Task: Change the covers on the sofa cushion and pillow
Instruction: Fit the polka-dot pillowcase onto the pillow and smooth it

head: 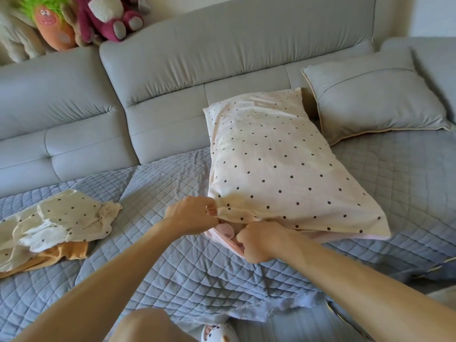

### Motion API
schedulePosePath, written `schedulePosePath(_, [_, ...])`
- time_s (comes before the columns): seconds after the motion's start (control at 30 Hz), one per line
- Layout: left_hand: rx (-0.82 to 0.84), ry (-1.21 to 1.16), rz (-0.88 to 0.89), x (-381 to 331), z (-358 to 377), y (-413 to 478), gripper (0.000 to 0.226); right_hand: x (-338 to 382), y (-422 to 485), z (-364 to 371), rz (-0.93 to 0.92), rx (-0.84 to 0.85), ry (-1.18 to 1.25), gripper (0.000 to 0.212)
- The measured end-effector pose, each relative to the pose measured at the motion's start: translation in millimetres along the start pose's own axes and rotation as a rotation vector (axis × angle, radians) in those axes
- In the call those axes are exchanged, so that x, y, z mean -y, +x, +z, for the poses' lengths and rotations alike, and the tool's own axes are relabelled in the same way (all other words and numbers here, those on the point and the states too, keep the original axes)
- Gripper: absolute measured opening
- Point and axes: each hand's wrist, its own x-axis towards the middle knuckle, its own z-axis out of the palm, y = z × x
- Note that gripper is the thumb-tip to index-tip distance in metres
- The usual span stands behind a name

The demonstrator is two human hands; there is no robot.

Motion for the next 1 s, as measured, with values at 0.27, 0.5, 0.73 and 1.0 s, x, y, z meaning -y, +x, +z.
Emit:
schedulePosePath(0.27, [-0.241, -0.016, 0.073, 12, 18, -10, 0.02, -22, -24, -7, -0.021, -0.088, 0.226, 0.027])
schedulePosePath(0.5, [-0.61, -0.209, 0.221, 21, 40, -30, 0.029, -75, -63, 21, 0.195, -0.374, 0.173, 0.025])
schedulePosePath(0.73, [-0.698, -0.423, 0.169, -4, 14, -30, 0.017, -26, -67, 5, -0.054, -0.444, 0.549, 0.024])
schedulePosePath(1.0, [-0.564, -0.477, 0.166, -6, -2, -11, 0.011, -32, -21, -23, 0.176, -0.987, 0.24, 0.042])
